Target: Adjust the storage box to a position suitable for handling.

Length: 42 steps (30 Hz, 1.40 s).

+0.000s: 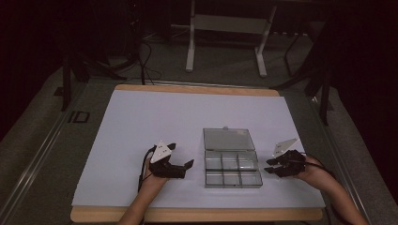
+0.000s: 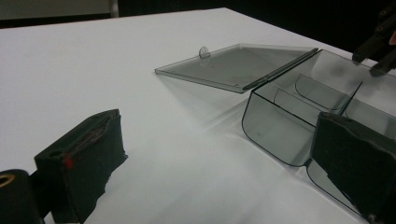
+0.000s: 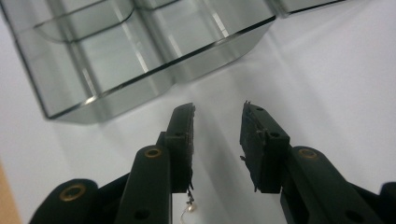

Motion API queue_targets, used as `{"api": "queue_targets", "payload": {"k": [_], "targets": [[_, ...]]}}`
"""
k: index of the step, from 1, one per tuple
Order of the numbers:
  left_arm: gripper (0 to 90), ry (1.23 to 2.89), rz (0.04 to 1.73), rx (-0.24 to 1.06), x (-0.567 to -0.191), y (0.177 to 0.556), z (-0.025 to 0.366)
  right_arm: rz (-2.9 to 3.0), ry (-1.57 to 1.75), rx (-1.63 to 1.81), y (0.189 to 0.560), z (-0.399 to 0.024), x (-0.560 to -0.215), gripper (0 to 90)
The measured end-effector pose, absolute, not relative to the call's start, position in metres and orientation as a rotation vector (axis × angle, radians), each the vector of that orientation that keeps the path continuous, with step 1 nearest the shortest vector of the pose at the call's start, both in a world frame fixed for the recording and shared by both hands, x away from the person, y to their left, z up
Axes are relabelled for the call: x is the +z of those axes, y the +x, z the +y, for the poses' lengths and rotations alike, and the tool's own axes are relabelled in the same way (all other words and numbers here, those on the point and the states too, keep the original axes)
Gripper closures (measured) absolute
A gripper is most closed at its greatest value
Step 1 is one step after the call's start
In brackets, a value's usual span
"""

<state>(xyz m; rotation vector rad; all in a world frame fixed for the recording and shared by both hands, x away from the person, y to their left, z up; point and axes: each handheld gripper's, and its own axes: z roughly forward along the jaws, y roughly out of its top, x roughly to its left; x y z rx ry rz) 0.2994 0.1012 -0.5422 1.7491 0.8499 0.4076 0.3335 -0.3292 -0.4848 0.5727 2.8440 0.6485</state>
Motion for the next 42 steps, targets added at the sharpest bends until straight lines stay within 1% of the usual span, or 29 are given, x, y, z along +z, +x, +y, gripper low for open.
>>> {"api": "queue_targets", "payload": {"k": [15,28,42], "targets": [[3.3,1.725,0.856,0.390,-0.543,0.300,0.104,2.984,0.333,0.477,0.323,-0.330,-0.482,68.8],[3.4,1.726,0.852,0.389,-0.543,0.299,0.104,3.024,0.297,0.274,0.323,-0.341,-0.482,74.0],[3.4,1.722,0.853,0.386,-0.543,0.300,0.104,3.065,0.267,0.128,0.327,-0.336,-0.494,74.1]]}}
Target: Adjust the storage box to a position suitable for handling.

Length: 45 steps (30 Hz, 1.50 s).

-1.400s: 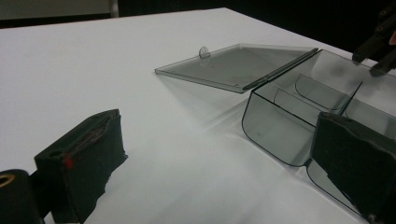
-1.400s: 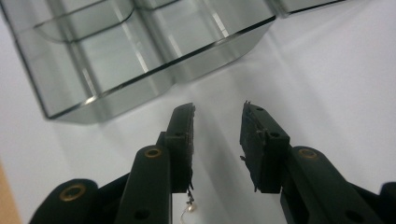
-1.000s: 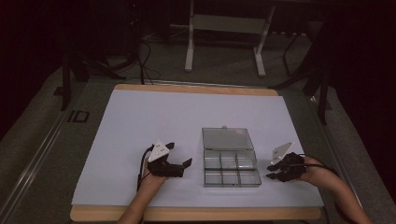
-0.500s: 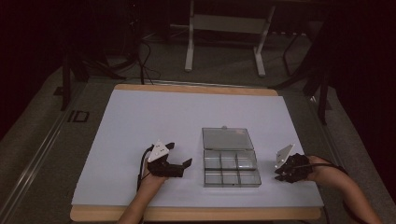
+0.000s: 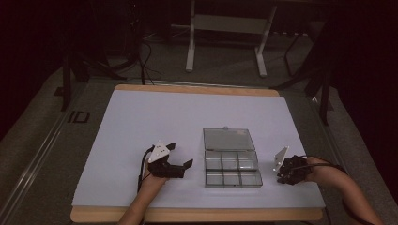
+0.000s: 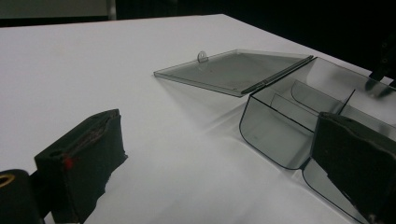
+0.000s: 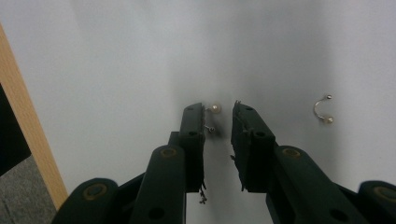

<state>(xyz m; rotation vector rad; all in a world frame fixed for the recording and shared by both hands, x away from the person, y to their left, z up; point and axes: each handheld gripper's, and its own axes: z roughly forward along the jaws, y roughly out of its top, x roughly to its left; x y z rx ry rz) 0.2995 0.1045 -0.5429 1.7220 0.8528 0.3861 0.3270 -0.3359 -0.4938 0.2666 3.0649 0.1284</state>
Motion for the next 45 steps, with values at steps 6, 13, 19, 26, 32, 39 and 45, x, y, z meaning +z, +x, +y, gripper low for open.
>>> {"api": "queue_targets", "payload": {"k": [6,13,19,26,32,39,45], "targets": [[3.3,1.724,0.852,0.387,-0.543,0.299,0.104,3.073,0.240,0.096,0.328,-0.332,-0.497,74.3],[3.3,1.727,0.852,0.387,-0.543,0.300,0.104,3.086,0.244,0.058,0.329,-0.329,-0.497,77.0],[3.4,1.728,0.850,0.389,-0.543,0.299,0.103,3.089,0.205,0.003,0.328,-0.323,-0.497,80.7],[3.4,1.727,0.850,0.390,-0.543,0.299,0.104,3.091,0.192,-0.017,0.327,-0.322,-0.497,82.4],[3.4,1.729,0.852,0.387,-0.543,0.300,0.104,3.100,0.184,-0.010,0.327,-0.322,-0.497,86.0],[3.4,1.729,0.851,0.388,-0.543,0.300,0.103,3.095,0.181,-0.007,0.328,-0.322,-0.494,86.4],[3.4,1.725,0.852,0.386,-0.543,0.300,0.104,3.102,0.179,-0.004,0.329,-0.321,-0.490,86.5]]}}
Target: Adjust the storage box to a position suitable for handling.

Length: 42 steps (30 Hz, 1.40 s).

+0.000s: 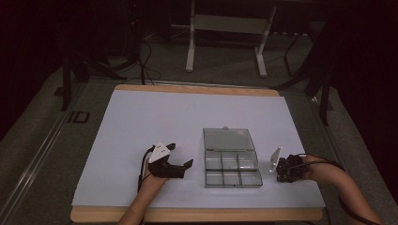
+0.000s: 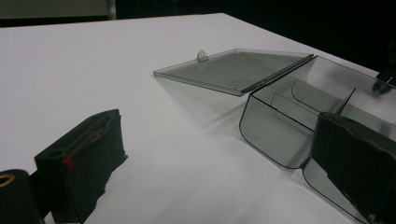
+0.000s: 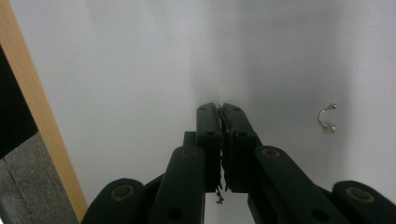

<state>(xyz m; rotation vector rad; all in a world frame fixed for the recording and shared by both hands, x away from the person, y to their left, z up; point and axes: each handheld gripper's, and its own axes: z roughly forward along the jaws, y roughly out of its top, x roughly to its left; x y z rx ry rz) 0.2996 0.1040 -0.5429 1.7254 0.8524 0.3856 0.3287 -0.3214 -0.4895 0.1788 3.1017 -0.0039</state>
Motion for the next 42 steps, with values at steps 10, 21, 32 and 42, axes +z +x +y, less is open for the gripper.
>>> {"api": "queue_targets", "payload": {"k": [10,21,32,42], "targets": [[3.4,1.723,0.849,0.388,-0.543,0.299,0.104,3.108,0.148,0.007,0.330,-0.317,-0.478,86.5],[3.4,1.723,0.850,0.385,-0.543,0.299,0.104,3.094,0.128,0.039,0.332,-0.311,-0.459,86.5],[3.4,1.720,0.845,0.390,-0.543,0.299,0.104,3.076,0.086,0.053,0.337,-0.296,-0.444,86.5],[3.4,1.716,0.845,0.389,-0.543,0.299,0.104,3.059,0.046,0.060,0.341,-0.279,-0.435,86.5]]}}
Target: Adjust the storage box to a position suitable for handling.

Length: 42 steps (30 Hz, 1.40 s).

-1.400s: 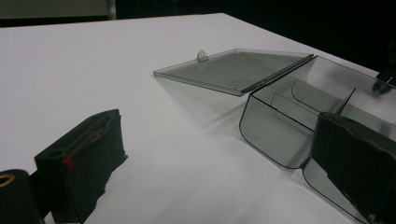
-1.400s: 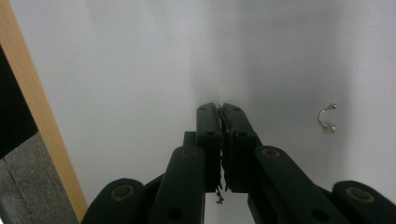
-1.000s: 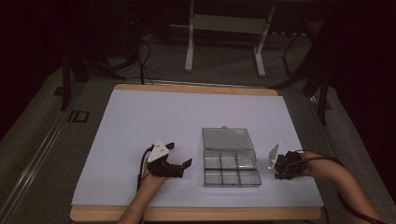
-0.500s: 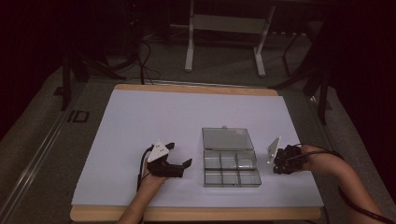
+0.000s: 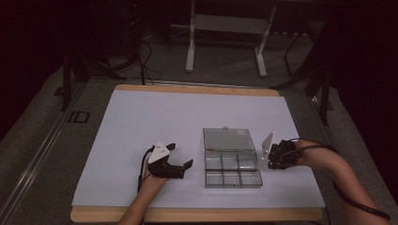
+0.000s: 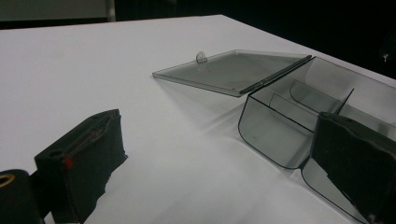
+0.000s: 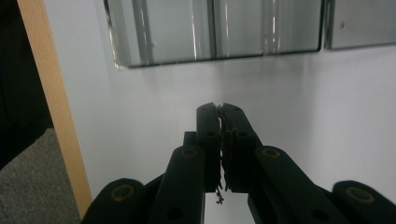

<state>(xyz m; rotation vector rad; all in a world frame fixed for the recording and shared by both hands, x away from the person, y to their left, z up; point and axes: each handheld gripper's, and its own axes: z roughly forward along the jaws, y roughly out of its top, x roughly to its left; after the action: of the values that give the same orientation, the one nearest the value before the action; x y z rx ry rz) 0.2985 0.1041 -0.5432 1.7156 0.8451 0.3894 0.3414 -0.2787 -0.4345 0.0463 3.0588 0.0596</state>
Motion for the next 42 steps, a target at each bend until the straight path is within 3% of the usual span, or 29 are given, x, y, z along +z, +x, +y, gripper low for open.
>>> {"api": "queue_targets", "payload": {"k": [42], "targets": [[3.4,1.709,0.827,0.418,-0.543,0.295,0.104,3.041,-0.175,0.108,0.348,-0.182,-0.430,86.4]]}}
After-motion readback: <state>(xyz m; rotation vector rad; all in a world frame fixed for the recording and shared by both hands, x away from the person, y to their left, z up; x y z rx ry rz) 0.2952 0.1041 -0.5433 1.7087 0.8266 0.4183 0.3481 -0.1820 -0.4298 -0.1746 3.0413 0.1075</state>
